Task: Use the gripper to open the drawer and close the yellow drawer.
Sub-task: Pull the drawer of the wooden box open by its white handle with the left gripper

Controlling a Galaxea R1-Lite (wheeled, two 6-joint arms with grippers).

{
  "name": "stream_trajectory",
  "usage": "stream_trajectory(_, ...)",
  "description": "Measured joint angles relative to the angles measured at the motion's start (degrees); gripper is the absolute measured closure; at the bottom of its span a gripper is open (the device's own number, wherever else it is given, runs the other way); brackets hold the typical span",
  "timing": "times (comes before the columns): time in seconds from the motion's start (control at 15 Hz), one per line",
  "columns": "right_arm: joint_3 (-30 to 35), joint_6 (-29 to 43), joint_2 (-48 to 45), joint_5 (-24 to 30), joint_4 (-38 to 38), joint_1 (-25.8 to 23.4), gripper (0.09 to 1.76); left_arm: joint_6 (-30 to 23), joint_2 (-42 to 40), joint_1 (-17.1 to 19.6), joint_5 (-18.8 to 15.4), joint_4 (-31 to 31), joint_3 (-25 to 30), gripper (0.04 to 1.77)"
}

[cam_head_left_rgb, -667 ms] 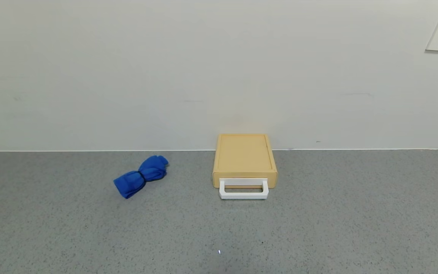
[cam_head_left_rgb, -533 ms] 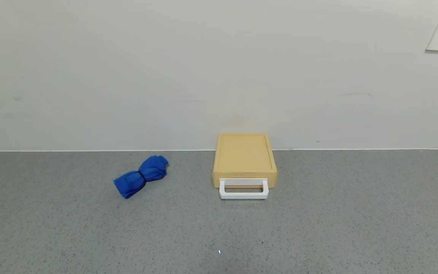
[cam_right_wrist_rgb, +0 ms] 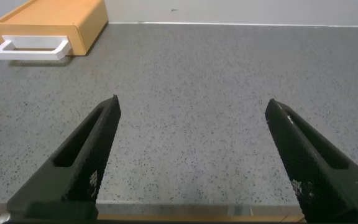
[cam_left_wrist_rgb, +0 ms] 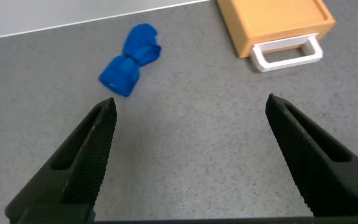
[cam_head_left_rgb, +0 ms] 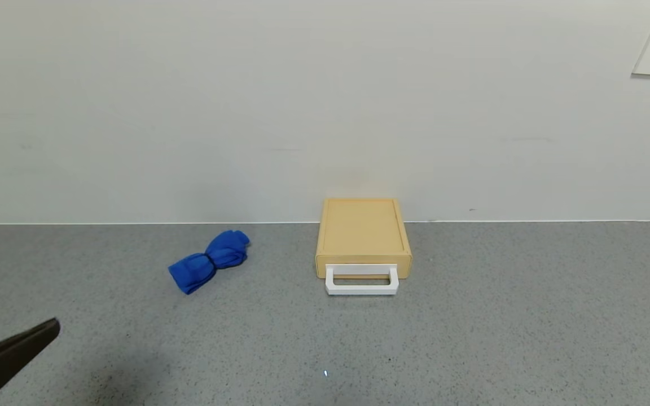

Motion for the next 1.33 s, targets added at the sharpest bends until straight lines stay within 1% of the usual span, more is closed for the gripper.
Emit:
stream_trajectory(0.07,0.0,0.0,0.0,0.0,0.0,0.0,0.14,-0.07,4.58,-0.66,-0.05,0.52,-3.56,0.08)
stream_trajectory(0.2,0.0,0.0,0.0,0.0,0.0,0.0,0.14,-0.71,13.1,-3.55,0.43,2.18,-10.86,0.08)
stream_trajectory(0.33,0.0,0.0,0.0,-0.02,0.0,0.0,0.14,-2.95,21.02,-8.68,2.07,4.89,-18.16,0.08)
stream_trajectory(0.47,0.0,0.0,0.0,-0.02,0.0,0.0,0.14,-5.28,28.76,-13.78,5.06,7.94,-24.89,0.08)
stream_trajectory(0.67,0.0,0.0,0.0,-0.05,0.0,0.0,0.14,-9.91,39.23,-20.99,8.95,11.78,-33.51,0.08)
stream_trajectory(0.8,0.0,0.0,0.0,-0.05,0.0,0.0,0.14,-12.61,46.13,-24.7,12.57,13.23,-39.06,0.08)
stream_trajectory(0.87,0.0,0.0,0.0,0.0,0.0,0.0,0.14,-15.4,49.79,-26.56,14.28,14.31,-42.28,0.08)
stream_trajectory(1.0,0.0,-0.02,0.0,-0.05,0.0,0.02,0.14,-22.78,56.38,-29.82,15.76,18.75,-49.64,0.08)
stream_trajectory(1.07,0.0,-0.02,0.0,-0.02,0.0,0.02,0.14,-27.75,59.97,-31.33,16.15,22.55,-53.99,0.08)
stream_trajectory(1.2,0.0,0.0,0.0,-0.02,0.0,0.02,0.14,-35.73,65.56,-33.23,16.4,28.31,-60.64,0.08)
stream_trajectory(1.33,0.0,-0.02,0.0,-0.02,0.0,0.05,0.14,-43.53,71.07,-34.39,16.48,31.78,-66.23,0.08)
